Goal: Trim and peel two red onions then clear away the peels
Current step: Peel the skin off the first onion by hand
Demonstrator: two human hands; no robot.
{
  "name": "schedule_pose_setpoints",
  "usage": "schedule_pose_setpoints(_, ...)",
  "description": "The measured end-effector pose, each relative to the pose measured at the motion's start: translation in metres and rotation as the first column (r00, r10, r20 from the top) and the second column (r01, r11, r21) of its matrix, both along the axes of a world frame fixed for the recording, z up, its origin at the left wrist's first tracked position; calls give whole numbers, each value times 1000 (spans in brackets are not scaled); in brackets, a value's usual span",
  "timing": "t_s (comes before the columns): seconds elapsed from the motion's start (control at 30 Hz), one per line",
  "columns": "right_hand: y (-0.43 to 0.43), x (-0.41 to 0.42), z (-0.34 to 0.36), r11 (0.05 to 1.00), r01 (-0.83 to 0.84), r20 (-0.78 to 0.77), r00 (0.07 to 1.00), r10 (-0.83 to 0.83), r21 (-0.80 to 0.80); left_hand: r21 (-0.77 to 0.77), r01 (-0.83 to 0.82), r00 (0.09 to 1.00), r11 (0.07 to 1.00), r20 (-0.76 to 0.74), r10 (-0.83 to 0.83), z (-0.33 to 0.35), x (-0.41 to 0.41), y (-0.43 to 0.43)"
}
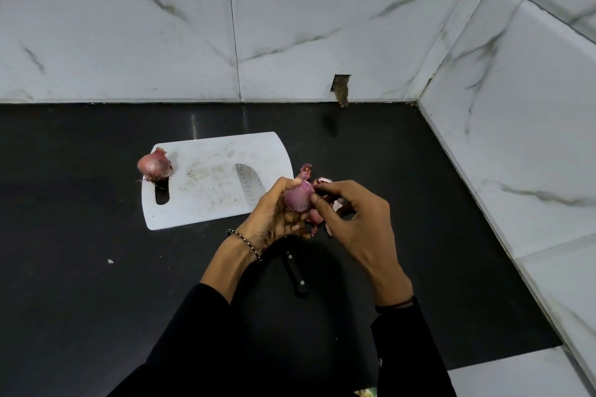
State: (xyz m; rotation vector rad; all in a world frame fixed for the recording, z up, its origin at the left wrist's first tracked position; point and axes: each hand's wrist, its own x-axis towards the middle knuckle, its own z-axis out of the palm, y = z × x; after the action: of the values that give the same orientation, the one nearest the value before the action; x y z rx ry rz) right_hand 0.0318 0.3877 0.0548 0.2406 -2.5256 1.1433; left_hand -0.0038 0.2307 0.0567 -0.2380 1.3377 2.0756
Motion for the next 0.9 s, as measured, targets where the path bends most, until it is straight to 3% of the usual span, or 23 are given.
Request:
schedule_pose_setpoints(0.17,-3,-1,1,999,6,44,999,-7,39,-19,8,999,1000,-31,-9,-4,-1,-1)
schedule_pose_setpoints(0.37,-9,2,2,988,50,200,980,-20,-148,-43,-69,993,997,-103,64,-11,-6,-1)
schedule_pose_setpoints(0.57,-12,2,3,972,70,269,963,-7,-225,-84,-51,986,995,-163,37,-15,-8,-3)
schedule_pose_setpoints(0.9,-15,4,5,753,224,420,904,77,-619,44,-67,986,997,-152,73,-22,-5,-2)
